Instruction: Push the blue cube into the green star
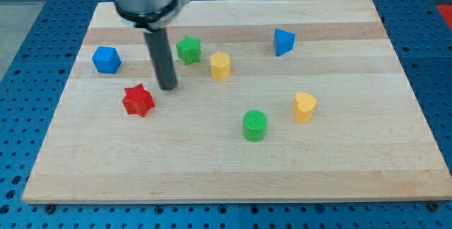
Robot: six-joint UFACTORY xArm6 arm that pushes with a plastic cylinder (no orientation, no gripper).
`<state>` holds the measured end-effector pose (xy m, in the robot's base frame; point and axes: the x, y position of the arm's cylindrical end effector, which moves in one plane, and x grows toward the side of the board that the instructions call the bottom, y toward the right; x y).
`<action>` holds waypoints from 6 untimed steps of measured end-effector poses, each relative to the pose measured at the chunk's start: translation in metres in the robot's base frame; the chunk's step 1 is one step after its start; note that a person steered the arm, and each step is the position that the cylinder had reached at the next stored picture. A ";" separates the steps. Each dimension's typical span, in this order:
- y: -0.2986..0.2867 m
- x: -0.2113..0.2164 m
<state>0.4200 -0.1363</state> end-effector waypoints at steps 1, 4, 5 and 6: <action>-0.042 0.000; -0.159 -0.039; -0.145 -0.050; -0.109 -0.047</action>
<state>0.3728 -0.2449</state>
